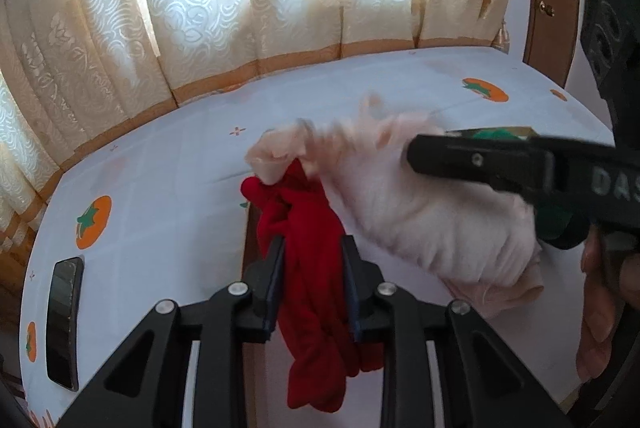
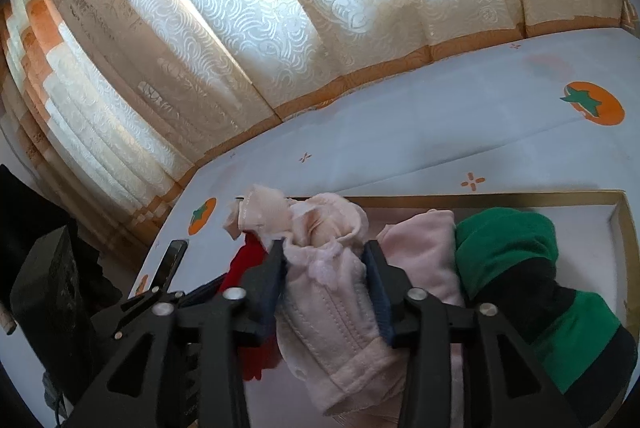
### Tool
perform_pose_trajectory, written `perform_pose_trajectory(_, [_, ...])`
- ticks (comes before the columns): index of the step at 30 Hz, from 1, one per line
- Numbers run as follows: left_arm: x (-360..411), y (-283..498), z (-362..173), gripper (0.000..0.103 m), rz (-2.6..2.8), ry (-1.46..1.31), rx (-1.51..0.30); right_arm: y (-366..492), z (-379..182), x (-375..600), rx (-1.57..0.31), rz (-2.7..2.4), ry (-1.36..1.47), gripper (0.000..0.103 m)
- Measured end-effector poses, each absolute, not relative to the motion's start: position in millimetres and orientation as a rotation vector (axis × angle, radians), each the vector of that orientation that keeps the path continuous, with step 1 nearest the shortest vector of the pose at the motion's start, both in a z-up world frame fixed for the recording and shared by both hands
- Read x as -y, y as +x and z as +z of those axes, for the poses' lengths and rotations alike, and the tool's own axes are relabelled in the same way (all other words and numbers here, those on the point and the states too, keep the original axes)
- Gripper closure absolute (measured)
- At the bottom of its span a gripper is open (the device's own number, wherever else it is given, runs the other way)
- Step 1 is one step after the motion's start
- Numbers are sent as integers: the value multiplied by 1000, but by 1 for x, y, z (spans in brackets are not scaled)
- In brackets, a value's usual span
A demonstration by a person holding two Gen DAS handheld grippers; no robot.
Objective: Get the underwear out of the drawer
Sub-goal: 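Lower the red and pale pink underwear into the tray and open both grippers, then withdraw both tools from the tray and lower them into the open drawer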
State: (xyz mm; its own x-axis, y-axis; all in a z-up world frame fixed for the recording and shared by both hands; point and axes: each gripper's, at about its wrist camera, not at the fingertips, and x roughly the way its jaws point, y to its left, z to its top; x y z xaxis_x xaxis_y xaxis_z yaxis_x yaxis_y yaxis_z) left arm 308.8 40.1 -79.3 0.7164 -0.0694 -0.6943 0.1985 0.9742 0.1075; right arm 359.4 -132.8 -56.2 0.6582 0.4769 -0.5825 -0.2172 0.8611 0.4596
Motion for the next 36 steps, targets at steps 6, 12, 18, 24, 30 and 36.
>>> perform_pose_trajectory(6, [-42,302,-75,69,-130,183,-735,352,-51,130,-742,400,316,43])
perform_pose_trajectory(12, [-43,286,-62,42,-110,182,-690,336,-48,143,-742,406,328,37])
perform_pose_trajectory(18, [-39,265,-58,40,-118,163,-665,313,-40,160,-729,423,335,36])
perform_pose_trajectory(24, [-37,237,-54,39,-148,111,-632,282,-28,168,-710,462,293,36])
perform_pose_trajectory(30, [-34,210,-55,38,-186,75,-614,246,-22,169,-703,519,226,35])
perform_pose_trajectory(36, [-26,182,-58,37,-225,63,-604,213,-19,172,-697,565,185,35])
